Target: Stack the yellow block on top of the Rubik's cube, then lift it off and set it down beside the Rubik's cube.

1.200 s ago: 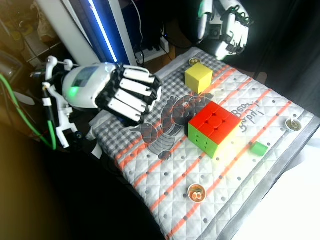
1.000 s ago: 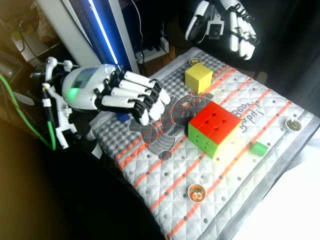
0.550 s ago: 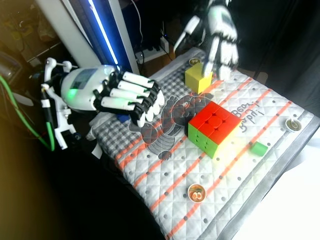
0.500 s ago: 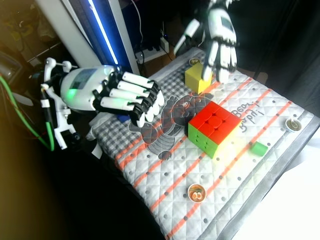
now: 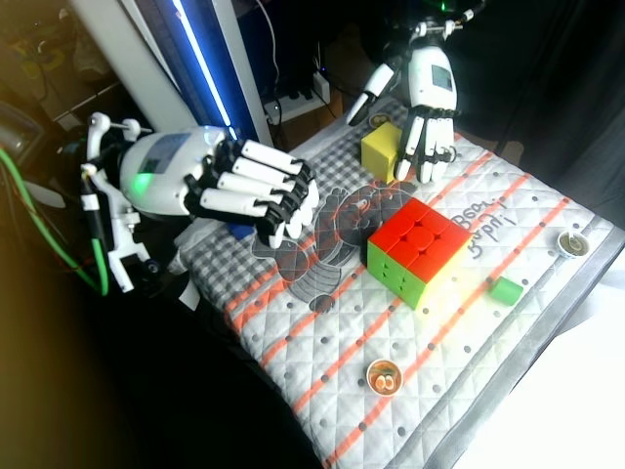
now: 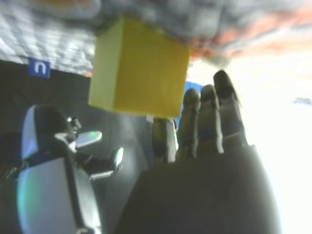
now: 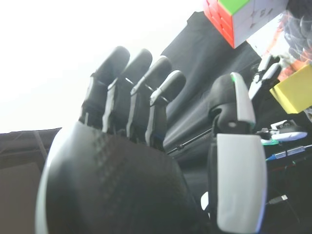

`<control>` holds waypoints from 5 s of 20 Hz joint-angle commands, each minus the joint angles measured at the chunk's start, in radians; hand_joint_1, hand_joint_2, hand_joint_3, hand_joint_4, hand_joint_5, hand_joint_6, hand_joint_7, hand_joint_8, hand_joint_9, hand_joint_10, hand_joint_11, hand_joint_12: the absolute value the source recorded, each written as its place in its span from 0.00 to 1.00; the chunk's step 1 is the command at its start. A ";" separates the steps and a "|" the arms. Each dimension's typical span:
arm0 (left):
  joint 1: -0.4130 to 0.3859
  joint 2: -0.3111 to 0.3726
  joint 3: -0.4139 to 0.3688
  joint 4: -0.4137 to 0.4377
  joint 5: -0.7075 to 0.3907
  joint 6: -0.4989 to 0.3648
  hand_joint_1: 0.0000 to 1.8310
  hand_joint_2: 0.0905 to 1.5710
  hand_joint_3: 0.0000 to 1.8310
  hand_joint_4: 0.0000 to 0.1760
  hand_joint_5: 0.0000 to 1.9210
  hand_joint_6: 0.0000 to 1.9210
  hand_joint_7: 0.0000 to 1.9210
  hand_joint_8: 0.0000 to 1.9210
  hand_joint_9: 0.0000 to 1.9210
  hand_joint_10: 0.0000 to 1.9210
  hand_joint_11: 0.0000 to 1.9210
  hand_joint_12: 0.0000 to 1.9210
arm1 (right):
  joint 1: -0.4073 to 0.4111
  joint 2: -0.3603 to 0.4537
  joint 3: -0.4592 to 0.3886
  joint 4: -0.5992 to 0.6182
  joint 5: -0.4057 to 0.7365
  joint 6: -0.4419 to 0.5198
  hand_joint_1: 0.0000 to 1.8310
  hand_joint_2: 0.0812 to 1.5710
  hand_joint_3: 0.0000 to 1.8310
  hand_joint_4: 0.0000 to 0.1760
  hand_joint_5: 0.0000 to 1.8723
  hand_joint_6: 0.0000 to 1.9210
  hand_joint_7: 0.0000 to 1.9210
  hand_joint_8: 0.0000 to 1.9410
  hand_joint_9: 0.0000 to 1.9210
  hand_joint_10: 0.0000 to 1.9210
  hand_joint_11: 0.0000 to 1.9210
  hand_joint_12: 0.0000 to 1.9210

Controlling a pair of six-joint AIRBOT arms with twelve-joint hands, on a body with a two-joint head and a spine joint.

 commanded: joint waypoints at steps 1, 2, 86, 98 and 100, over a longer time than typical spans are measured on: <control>-0.007 -0.009 0.004 0.000 0.063 -0.007 0.37 0.52 0.00 0.75 0.14 0.00 0.03 0.00 0.00 0.00 0.00 0.32 | 0.008 0.002 0.003 -0.007 0.126 0.001 0.61 0.70 0.02 0.00 0.25 0.56 0.26 0.59 0.19 0.71 0.09 0.95; -0.005 -0.016 0.010 -0.002 0.055 -0.007 0.37 0.53 0.00 0.70 0.15 0.00 0.04 0.00 0.01 0.01 0.00 0.36 | 0.008 0.002 0.003 -0.007 0.126 0.003 0.59 0.71 0.03 0.00 0.25 0.55 0.27 0.59 0.20 0.71 0.10 0.95; -0.177 -0.115 0.155 -0.091 0.657 -0.194 0.30 0.74 0.01 0.65 0.10 0.01 0.12 0.01 0.00 0.33 0.00 0.77 | 0.252 -0.174 0.175 -0.044 -0.075 0.032 0.30 0.57 0.00 0.00 0.05 0.09 0.04 0.00 0.00 0.08 0.00 0.37; -0.013 -0.011 0.020 -0.142 0.851 -0.194 0.47 0.78 0.00 0.03 0.21 0.04 0.22 0.03 0.02 0.50 0.00 0.90 | 0.437 -0.337 0.349 -0.043 -0.320 0.032 0.30 0.56 0.00 0.00 0.12 0.04 0.17 0.02 0.13 0.12 0.00 0.56; -0.002 -0.007 0.014 -0.147 0.860 -0.194 0.48 0.77 0.00 0.10 0.20 0.10 0.22 0.04 0.02 0.55 0.00 0.91 | 0.460 -0.372 0.384 -0.043 -0.368 0.032 0.30 0.57 0.00 0.00 0.09 0.01 0.14 0.01 0.10 0.09 0.00 0.47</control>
